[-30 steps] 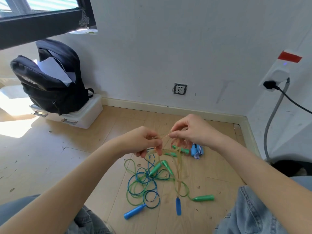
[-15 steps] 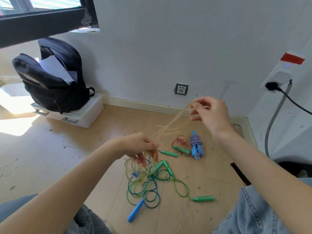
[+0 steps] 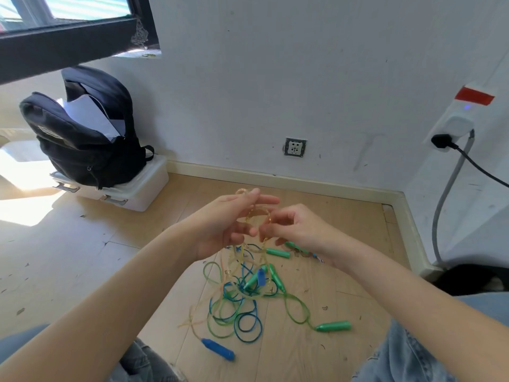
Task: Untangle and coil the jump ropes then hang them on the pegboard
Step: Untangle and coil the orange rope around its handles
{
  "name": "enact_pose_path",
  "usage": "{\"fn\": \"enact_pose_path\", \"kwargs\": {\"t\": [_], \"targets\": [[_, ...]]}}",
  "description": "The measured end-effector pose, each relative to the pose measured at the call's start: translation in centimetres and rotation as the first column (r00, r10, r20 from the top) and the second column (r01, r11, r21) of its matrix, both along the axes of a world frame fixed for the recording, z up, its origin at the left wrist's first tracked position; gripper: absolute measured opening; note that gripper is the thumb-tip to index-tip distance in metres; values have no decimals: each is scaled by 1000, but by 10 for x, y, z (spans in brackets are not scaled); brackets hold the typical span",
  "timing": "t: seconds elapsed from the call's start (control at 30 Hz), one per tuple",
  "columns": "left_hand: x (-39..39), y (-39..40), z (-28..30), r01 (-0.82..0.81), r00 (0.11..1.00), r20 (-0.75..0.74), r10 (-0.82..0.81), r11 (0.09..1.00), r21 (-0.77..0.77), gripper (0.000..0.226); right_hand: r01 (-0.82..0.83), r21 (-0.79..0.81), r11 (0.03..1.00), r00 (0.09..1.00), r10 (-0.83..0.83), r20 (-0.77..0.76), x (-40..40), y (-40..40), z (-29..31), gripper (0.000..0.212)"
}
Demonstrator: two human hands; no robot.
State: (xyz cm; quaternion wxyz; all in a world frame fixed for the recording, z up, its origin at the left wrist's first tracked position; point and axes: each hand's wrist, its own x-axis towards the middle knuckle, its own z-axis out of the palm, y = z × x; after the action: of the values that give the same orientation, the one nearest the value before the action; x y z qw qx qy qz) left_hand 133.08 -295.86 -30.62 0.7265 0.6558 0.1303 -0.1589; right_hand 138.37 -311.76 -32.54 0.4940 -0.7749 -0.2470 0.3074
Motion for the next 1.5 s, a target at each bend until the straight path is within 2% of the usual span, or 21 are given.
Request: {"fn": "enact_pose_path", "kwargs": {"t": [0.03, 0.1, 0.17, 0.23, 0.27, 0.33, 0.4, 0.43, 0.47, 0.6, 0.7, 0.83, 0.93, 0.97, 1.03, 1.07, 1.13, 1.23, 1.33, 1.43, 1.5], "targets": [[0, 2, -1, -13, 1000, 8, 13, 997, 71, 32, 52, 29, 998, 998, -52, -27, 3, -1, 1, 12], [1, 8, -6, -24, 999, 55, 0, 896, 443, 33, 258, 110, 960, 958, -239, -157, 13, -8, 7, 17], [2, 14, -14, 35, 992, 38, -124, 542, 839, 40, 504, 176, 845, 849, -448, -282, 27, -20, 12, 20], [4, 22, -27, 70, 985, -35, -170, 204, 977, 50, 615, 215, 759, 781, -547, -301, 39, -30, 16, 21], [6, 25, -31, 66, 988, -44, -150, 141, 988, 53, 620, 234, 749, 779, -555, -291, 42, -34, 17, 22], [7, 29, -28, 54, 996, -35, -85, 238, 970, 52, 581, 238, 778, 809, -518, -279, 42, -35, 17, 22], [7, 28, -23, 40, 999, -54, 7, 576, 816, 48, 493, 213, 843, 848, -413, -332, 37, -33, 17, 21], [7, 25, -21, 22, 998, -61, 31, 691, 722, 47, 436, 211, 875, 863, -339, -375, 34, -32, 17, 21], [5, 22, -19, 44, 998, -70, 6, 718, 694, 48, 381, 222, 897, 871, -268, -412, 31, -30, 17, 20], [0, 7, -21, 246, 939, -113, -326, 403, 882, 66, 283, 362, 888, 871, -80, -485, 24, -22, 23, 20], [-2, -8, -23, 365, 885, -103, -455, 537, 760, 61, 271, 517, 812, 861, 37, -508, 24, -18, 29, 18], [1, -21, -40, 339, 871, -8, -491, 590, 733, 21, 314, 564, 764, 856, 30, -517, 29, -17, 29, 18], [8, -6, -43, 238, 937, -83, -340, 447, 862, 28, 408, 382, 829, 855, -201, -478, 38, -27, 23, 19], [9, 1, -41, 175, 964, -41, -263, 510, 842, 27, 405, 284, 869, 876, -281, -392, 40, -31, 21, 20], [9, 9, -30, -3, 994, 90, -64, 794, 608, 25, 303, 5, 953, 951, -302, -61, 37, -33, 17, 19], [9, 10, -23, -88, 991, 130, 37, 910, 406, 26, 214, -144, 966, 976, -206, 65, 33, -33, 15, 23], [11, 12, -12, -194, 972, 147, 183, 979, 69, 28, -19, -385, 923, 991, 67, 111, 24, -30, 14, 41], [13, 20, -1, -308, 938, 127, 323, 943, -123, 27, -257, -459, 850, 942, 327, 78, 14, -25, 12, 27], [13, 32, -5, -456, 881, 114, 460, 888, -53, 22, -98, -63, 993, 995, 99, 20, 17, -26, 17, 22], [11, 36, -18, -367, 930, 200, 308, 786, 498, 25, 280, 240, 930, 959, -282, -23, 25, -27, 22, 25], [9, 32, -25, -130, 991, 134, 25, 457, 880, 32, 449, 252, 857, 881, -472, 35, 28, -27, 18, 26]]}}
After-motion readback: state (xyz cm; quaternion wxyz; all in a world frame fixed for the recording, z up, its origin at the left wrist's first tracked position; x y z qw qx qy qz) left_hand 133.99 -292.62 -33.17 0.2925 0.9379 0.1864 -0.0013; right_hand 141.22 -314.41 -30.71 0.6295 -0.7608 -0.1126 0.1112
